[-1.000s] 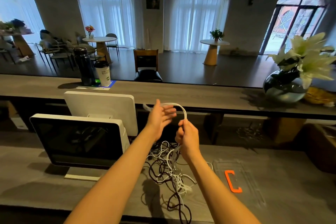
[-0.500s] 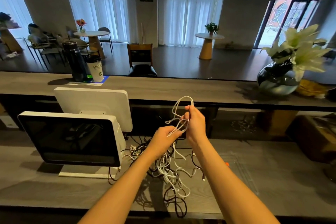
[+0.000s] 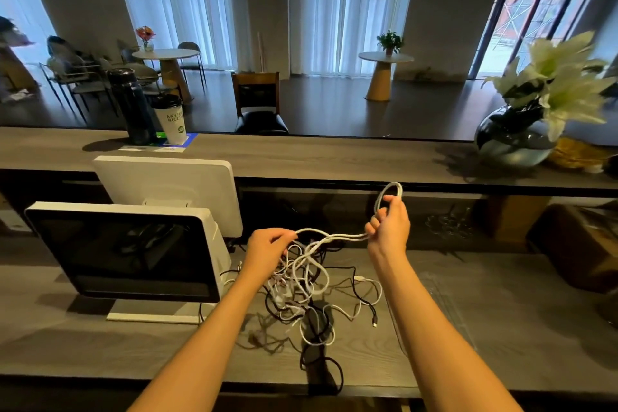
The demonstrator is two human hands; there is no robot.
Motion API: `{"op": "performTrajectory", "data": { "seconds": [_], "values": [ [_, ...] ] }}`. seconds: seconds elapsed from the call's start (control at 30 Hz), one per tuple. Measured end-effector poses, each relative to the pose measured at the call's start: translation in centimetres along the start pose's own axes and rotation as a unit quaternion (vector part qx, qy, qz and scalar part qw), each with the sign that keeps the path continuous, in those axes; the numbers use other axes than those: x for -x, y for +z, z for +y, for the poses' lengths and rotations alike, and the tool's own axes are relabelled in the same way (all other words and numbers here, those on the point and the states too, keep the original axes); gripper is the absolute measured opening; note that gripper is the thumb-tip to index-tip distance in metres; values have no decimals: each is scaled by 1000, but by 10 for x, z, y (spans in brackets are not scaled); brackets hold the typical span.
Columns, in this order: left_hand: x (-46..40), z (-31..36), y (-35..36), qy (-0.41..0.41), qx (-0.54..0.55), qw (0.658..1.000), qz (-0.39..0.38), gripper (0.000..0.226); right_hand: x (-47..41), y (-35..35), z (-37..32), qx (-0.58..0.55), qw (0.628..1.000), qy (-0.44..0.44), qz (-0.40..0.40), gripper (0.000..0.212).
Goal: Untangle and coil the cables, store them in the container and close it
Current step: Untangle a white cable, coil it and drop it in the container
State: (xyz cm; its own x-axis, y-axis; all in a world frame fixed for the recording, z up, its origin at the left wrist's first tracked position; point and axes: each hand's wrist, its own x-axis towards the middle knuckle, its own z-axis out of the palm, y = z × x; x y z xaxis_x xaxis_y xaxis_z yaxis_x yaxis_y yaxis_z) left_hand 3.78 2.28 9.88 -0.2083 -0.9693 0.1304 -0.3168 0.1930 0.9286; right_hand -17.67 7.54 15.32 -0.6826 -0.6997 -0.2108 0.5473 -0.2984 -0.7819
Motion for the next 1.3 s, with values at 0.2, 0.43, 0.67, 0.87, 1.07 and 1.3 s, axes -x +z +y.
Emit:
{"op": "performTrajectory", "data": {
  "seconds": [0.2,0.43,0.67,0.87,1.07,1.3],
  "values": [
    [-11,-22,-12,-54,-13,990,126,21,-13,-17,-9,-34,999,-14,-10,19],
    [-18,-36,-10,-114,-24,982,146,22,-9,-19,-23,3,997,-42,-69,23],
    [-20,-7,13,-82,-6,996,42,27,13,1,-15,35,985,-48,-161,27],
    [8,38,50,-23,105,967,-230,36,25,27,-8,-8,981,-32,-189,26],
    [12,45,65,-86,245,957,-127,29,20,38,-16,70,973,-56,-211,28],
    [-22,75,38,-165,460,872,-13,33,27,-2,51,379,882,45,-276,57]
  ]
}}
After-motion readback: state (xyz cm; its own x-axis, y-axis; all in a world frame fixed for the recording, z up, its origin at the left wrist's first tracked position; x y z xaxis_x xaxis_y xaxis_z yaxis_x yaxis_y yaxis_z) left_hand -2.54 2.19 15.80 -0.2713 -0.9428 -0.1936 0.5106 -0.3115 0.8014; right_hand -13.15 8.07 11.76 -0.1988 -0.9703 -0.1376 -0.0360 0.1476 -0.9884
